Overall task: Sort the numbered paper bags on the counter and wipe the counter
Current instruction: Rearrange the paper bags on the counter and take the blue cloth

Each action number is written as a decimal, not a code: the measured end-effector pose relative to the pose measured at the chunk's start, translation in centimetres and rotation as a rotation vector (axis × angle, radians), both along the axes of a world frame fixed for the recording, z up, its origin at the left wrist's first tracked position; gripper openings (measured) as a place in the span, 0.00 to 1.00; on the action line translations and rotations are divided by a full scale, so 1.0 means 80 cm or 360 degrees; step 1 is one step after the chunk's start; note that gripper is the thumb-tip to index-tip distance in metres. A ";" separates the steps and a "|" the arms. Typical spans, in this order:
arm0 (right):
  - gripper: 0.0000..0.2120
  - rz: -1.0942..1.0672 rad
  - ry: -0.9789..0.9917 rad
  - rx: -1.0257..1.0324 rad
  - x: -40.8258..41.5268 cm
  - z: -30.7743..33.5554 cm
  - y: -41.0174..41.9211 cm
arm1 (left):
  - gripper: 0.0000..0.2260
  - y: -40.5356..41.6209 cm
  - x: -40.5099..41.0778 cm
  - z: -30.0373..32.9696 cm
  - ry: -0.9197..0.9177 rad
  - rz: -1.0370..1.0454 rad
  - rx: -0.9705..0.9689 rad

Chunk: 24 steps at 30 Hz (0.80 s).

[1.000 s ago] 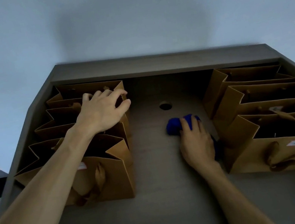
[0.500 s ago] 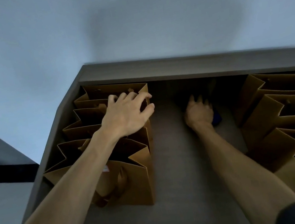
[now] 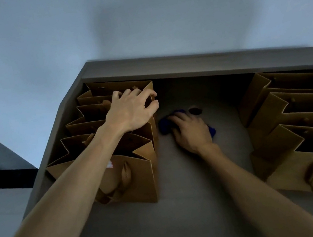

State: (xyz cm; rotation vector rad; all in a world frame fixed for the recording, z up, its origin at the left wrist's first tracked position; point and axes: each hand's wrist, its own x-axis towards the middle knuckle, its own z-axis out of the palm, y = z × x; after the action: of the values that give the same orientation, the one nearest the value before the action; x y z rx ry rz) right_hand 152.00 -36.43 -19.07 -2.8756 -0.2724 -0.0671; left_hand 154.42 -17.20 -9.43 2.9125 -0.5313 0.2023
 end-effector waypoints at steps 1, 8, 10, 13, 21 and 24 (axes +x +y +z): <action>0.21 0.0038 -0.0003 0.0002 -0.028 -0.004 -0.001 | 0.19 0.000 0.001 -0.001 -0.0006 0.0003 0.0001; 0.22 0.0165 -0.0028 -0.0077 -0.192 -0.013 -0.024 | 0.19 -0.001 0.000 -0.001 -0.0046 0.0027 0.0021; 0.22 0.0164 -0.0010 -0.0082 -0.182 -0.009 -0.026 | 0.18 -0.001 -0.002 -0.001 -0.0052 0.0025 0.0021; 0.22 0.0078 0.0003 -0.0052 -0.111 -0.009 -0.023 | 0.19 -0.002 -0.003 -0.001 -0.0043 0.0029 0.0027; 0.22 -0.0007 0.0009 -0.0038 0.012 -0.003 -0.015 | 0.19 -0.001 -0.004 -0.001 -0.0032 0.0018 0.0030; 0.22 0.0164 -0.0044 -0.0023 -0.054 -0.007 -0.023 | 0.18 -0.001 -0.003 -0.003 -0.0051 0.0021 0.0031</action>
State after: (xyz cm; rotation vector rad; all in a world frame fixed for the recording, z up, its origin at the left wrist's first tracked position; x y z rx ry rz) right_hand 147.67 -38.28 -19.64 -2.8712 -0.4271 -0.0864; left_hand 154.17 -17.25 -9.66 2.9370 -0.5219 0.2471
